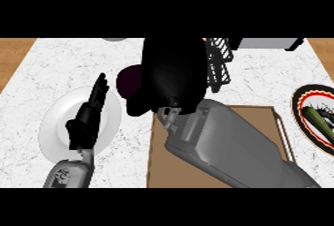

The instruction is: Pick the eggplant from the tray and place it in the tiered basket

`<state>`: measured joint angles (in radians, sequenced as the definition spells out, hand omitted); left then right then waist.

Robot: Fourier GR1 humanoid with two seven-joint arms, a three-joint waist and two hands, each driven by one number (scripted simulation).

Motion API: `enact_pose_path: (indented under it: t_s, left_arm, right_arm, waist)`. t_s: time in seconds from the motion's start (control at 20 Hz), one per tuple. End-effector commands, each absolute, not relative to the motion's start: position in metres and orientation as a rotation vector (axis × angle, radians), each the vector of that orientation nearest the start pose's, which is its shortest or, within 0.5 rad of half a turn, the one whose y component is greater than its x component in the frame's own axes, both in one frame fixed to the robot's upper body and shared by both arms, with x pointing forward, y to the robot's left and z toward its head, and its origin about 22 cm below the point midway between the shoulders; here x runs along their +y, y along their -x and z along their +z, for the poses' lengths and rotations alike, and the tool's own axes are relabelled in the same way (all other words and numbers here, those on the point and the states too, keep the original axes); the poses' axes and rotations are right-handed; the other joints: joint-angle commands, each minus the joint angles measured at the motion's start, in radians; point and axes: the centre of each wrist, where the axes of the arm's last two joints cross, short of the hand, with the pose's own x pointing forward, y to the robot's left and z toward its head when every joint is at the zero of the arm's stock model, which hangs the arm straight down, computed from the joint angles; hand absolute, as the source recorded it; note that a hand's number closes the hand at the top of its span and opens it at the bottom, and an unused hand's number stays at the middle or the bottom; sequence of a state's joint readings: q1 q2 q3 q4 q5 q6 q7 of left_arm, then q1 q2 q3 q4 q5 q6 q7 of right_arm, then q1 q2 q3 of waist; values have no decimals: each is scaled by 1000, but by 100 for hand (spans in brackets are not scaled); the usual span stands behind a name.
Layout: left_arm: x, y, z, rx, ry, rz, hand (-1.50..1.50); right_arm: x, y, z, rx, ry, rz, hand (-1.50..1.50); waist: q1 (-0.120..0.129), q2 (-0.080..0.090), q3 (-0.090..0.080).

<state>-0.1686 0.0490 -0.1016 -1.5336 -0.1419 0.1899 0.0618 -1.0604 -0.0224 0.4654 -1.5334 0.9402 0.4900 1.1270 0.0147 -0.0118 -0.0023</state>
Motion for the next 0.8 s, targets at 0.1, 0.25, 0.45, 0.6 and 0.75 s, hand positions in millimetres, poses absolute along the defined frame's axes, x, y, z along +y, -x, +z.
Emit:
enact_pose_path:
  t_s: [0.1, 0.25, 0.45, 0.6, 0.75]
  left_arm:
    - [199, -290, 32, -1668, -179, -120, 0]
    - [194, -281, 26, -1662, -161, -127, 0]
    - [193, -279, 36, -1674, -160, -119, 0]
    - [211, -278, 31, -1669, -178, -121, 0]
    - [209, -279, 29, -1664, -186, -123, 0]
  right_arm:
    - [10, -282, 303, -1243, 1220, 861, 150]
    - [6, -300, 325, -1290, 1126, 765, 150]
    - [14, -323, 318, -1246, 1184, 803, 150]
    - [12, -339, 310, -1258, 1198, 758, 150]
    - [14, -356, 322, -1208, 1270, 784, 150]
  waist:
    - [0, 8, 0]
    - [12, 11, 0]
    - [6, 12, 1]
    - [6, 15, 1]
    - [6, 17, 0]
